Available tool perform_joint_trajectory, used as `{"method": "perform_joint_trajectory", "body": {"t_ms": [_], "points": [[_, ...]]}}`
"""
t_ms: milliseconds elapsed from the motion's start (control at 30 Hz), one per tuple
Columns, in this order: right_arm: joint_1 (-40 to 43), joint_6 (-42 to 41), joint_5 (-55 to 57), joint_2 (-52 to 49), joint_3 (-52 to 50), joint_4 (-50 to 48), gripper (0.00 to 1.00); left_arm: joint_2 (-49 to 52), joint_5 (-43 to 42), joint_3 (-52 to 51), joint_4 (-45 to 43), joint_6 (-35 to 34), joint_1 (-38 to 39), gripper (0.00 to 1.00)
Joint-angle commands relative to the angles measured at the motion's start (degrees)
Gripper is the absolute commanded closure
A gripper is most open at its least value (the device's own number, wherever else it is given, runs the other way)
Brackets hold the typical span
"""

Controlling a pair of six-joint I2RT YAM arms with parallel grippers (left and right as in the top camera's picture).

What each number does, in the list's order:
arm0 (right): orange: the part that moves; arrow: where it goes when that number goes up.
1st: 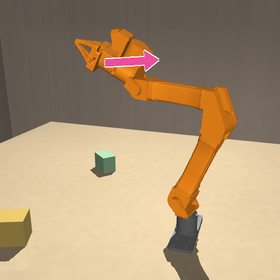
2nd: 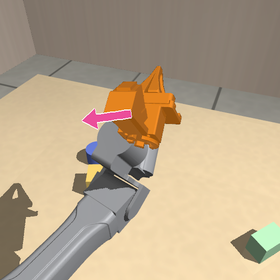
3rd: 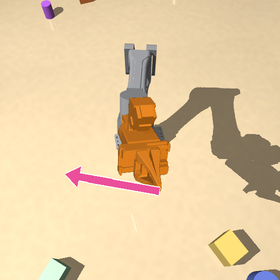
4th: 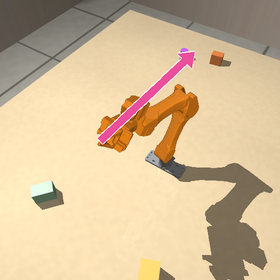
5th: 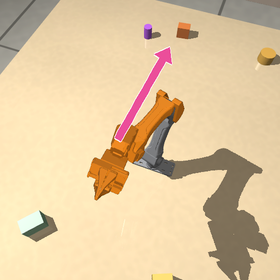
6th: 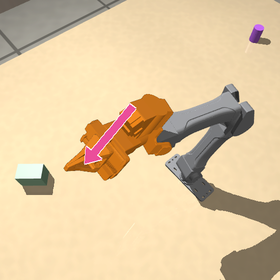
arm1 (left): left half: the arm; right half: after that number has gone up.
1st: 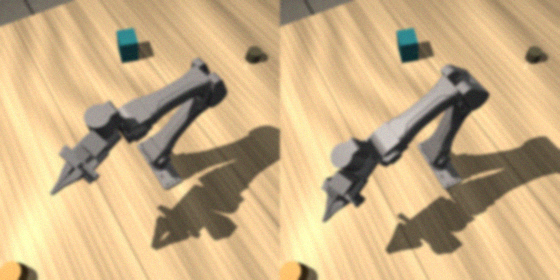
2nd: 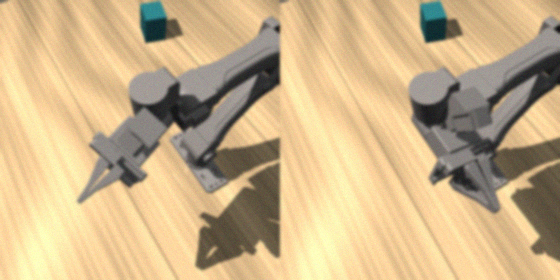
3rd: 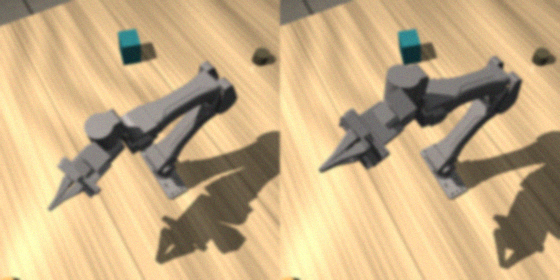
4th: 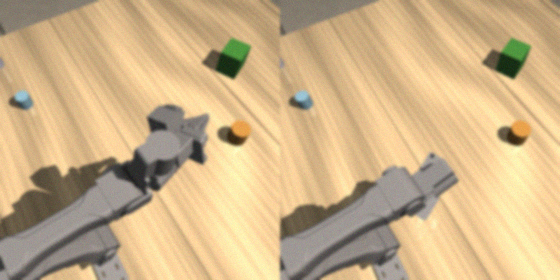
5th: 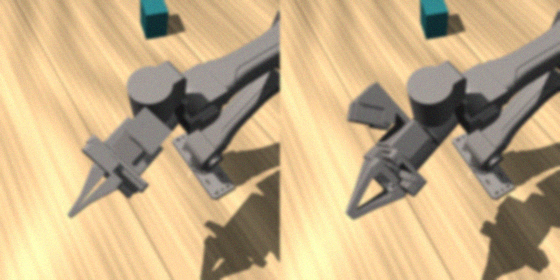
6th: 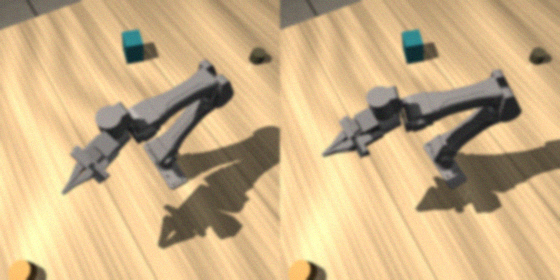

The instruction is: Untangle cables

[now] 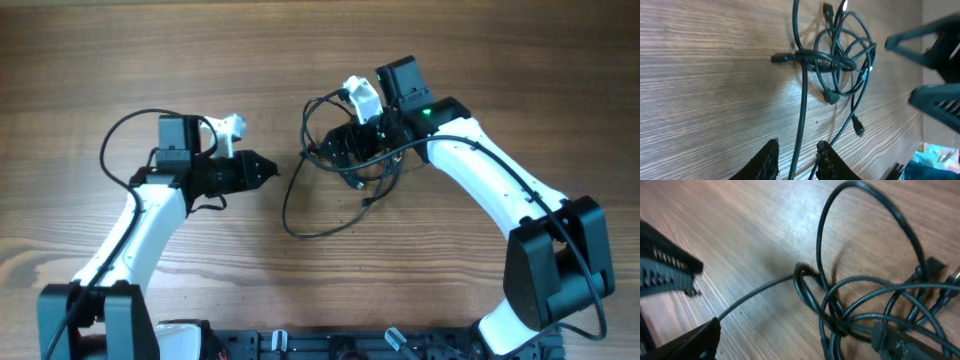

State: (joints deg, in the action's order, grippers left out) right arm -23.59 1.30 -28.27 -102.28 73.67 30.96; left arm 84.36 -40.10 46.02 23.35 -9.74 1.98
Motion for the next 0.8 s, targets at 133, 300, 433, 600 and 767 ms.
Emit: {"method": "perform_joint_trajectory", "body": {"t_ms": [133, 300, 433, 600, 767], "points": [[0.15, 4.15, 5.38, 1.40, 0.57, -1.36, 0.50, 4.76, 1.60, 0.74, -3.63, -3.39, 4.09, 0.72], [-0.55, 8.04, 7.08, 1.31, -2.32, -2.93, 0.63, 4.85, 1.70, 0.74, -4.83, -4.22, 6.10, 0.71], [-1.60, 10.23, 10.73, 1.22, -4.35, -3.48, 0.67, 4.92, 2.71, 0.74, -4.98, -4.22, 6.45, 0.71], [-2.71, 12.44, 9.86, 0.42, -6.71, -5.03, 0.67, 4.92, 2.71, 0.74, -5.18, -4.22, 6.45, 0.70], [-2.71, 12.39, 10.27, -1.73, -6.73, -8.94, 0.77, 4.92, 2.71, 0.74, -5.20, -4.20, 6.45, 0.67]]}}
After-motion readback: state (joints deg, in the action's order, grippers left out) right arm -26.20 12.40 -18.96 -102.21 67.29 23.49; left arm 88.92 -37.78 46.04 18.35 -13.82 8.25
